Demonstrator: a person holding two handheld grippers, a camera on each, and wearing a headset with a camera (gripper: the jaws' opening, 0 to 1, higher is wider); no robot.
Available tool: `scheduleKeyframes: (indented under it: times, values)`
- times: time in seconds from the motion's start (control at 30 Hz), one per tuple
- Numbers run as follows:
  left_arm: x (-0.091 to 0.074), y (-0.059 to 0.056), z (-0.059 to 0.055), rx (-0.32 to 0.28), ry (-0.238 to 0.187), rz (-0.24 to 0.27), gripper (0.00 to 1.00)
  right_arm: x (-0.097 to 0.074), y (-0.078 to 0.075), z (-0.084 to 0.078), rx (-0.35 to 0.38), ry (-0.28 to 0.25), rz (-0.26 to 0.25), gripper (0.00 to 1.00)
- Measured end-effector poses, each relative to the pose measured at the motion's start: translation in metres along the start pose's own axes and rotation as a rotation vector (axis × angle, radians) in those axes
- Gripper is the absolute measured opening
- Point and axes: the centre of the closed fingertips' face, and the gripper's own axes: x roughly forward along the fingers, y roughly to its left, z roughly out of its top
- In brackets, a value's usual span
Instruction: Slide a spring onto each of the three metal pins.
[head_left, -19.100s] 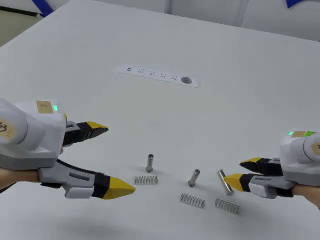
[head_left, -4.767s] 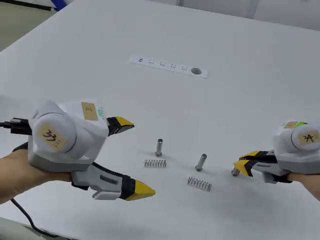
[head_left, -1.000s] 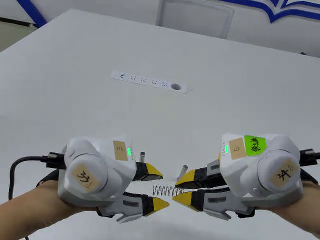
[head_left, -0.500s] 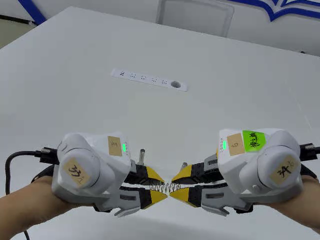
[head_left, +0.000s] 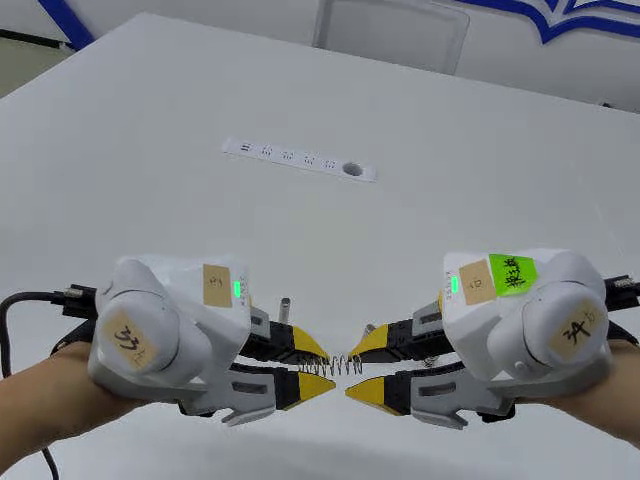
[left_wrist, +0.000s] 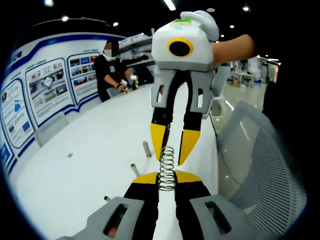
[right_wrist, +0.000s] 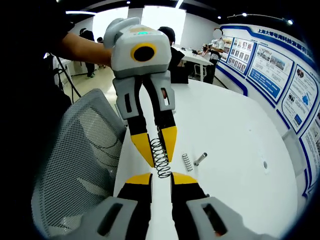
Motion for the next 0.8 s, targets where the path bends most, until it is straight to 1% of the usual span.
scheduleKeyframes:
  times: [0.1,0.2,0.27,0.33,0.43,0.5,0.8]
  values:
    - [0.001,-0.002,-0.004,0.016,0.017,-0.010,0.10,0.000,0.000,0.002,0.018,-0.020,0.007,0.14]
    - [0.002,-0.006,-0.006,0.025,0.028,-0.019,0.10,-0.002,0.003,0.007,0.029,-0.048,0.024,0.13]
    - [0.002,-0.006,-0.007,0.028,0.028,-0.020,0.10,-0.002,0.005,0.005,0.019,-0.040,0.034,0.12]
    - [0.003,-0.007,-0.006,0.026,0.021,-0.025,0.10,0.000,0.006,0.002,0.014,-0.027,0.033,0.12]
    - [0.003,-0.008,-0.006,0.040,0.028,-0.029,0.10,0.000,0.006,0.000,0.031,-0.029,0.036,0.12]
    - [0.003,-0.007,-0.005,0.040,0.026,-0.029,0.10,0.000,0.006,0.000,0.031,-0.031,0.037,0.11]
    - [0.001,-0.004,-0.007,0.040,0.029,-0.017,0.10,-0.004,0.005,0.012,0.025,-0.064,0.034,0.11]
